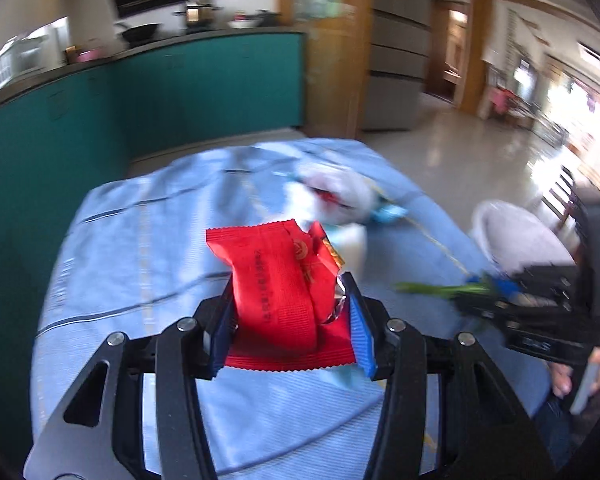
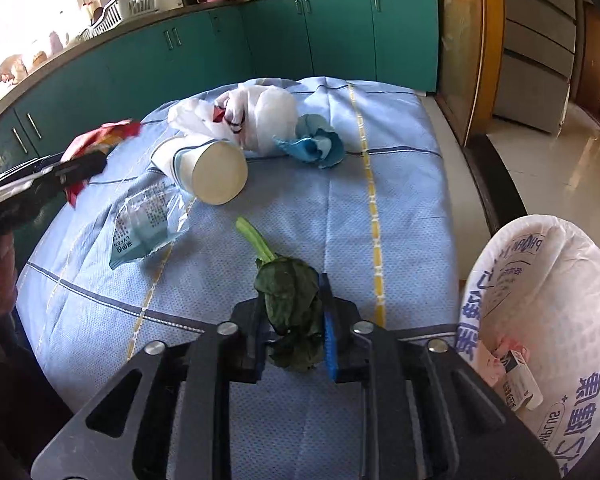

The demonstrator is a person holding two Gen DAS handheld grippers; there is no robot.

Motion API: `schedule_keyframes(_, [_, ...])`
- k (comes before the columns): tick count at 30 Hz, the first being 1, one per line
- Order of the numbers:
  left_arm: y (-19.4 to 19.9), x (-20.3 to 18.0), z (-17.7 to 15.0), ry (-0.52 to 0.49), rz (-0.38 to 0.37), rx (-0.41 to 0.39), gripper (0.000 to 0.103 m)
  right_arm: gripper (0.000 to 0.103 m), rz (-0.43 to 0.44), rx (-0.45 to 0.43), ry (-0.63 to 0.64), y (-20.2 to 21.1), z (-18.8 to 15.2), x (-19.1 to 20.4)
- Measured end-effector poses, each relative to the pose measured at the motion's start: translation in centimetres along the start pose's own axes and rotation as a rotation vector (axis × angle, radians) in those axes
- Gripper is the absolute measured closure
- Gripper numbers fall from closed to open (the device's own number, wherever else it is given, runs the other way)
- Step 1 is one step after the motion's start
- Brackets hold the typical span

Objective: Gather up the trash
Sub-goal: 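Carry the red wrapper and green vegetable toward the wastebasket with both tools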

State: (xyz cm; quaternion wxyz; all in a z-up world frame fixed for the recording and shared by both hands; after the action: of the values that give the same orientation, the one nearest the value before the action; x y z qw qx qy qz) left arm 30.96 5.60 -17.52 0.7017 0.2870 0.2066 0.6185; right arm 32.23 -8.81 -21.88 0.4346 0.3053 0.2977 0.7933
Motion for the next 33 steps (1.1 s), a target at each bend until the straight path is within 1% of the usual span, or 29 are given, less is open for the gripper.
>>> schedule_keyframes(1, [-0.2,-0.9,-0.4,-0.020,-0.019,0.014,0.052,0.061,0.000,-0.003,0.002,0.0,0.0,0.0])
schedule_keyframes(2, [-0.5,-1.4,-0.7,-0.031,-0.027,0.025,0.052,0.050,-0.003,-0.007,0.004,-0.1,0.1,0.0])
schedule_keyframes(3, [-1.1,-2.0,-1.2,-0.047,-0.031,0.047,0.051,0.047,-0.008,-0.016,0.009,0.0,0.2,0.0])
schedule_keyframes(6, [-2.2,-2.4,-2.4,-0.068,-0.011,0.094,0.049,0.046,-0.013,-0.016,0.017,0.0,0.3,0.1])
schedule_keyframes(9, [-2.7,-2.1,-3.0,-0.056,-0.003,0.123,0.045,0.046,-0.018,-0.012,0.018,-0.1,0.2,-0.1])
schedule_keyframes(10, [-2.9,-1.9,-3.1,-0.051,0.002,0.125,0.043,0.046,-0.021,-0.011,0.019,-0.3,0.2,-0.1])
schedule_keyframes(17, [-2.7,-1.7,-3.4,-0.054,0.013,0.130,0.039,0.046,-0.030,0.005,0.036,-0.5,0.1,0.2])
schedule_keyframes(22, [-2.9,-2.2,-3.5,-0.066,0.003,0.140,0.031,0.046,-0.038,0.013,0.054,-0.6,-0.3,0.4])
schedule_keyframes(28, [-3.4,-2.2,-4.0,-0.110,0.062,0.150,0.031,0.046,-0.048,0.025,0.062,-1.2,-0.4,0.5])
schedule_keyframes(29, [-3.4,-2.1,-4.0,-0.111,0.069,0.150,0.033,0.046,-0.048,0.026,0.063,-1.2,-0.5,0.6])
schedule_keyframes(30, [-3.4,-1.9,-4.0,-0.115,0.084,0.146,0.040,0.046,-0.048,0.027,0.065,-1.2,-0.5,0.6])
schedule_keyframes(33, [-3.3,-1.8,-3.8,-0.108,0.083,0.139,0.044,0.046,-0.049,0.024,0.070,-1.3,-0.5,0.8])
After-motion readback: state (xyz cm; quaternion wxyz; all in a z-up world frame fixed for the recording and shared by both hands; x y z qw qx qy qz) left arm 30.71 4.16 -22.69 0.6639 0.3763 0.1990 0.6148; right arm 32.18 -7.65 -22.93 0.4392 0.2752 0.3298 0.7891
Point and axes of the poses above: each gripper's, at about its wrist camera, not at the fingertips, and y roughly against the way its jaws point, x to its left, z to its top, the point moved 10 cm from there along -y, roughly the way its jaws point, and after that the axes turned 4 degrees about z, right-handed, at the moved point
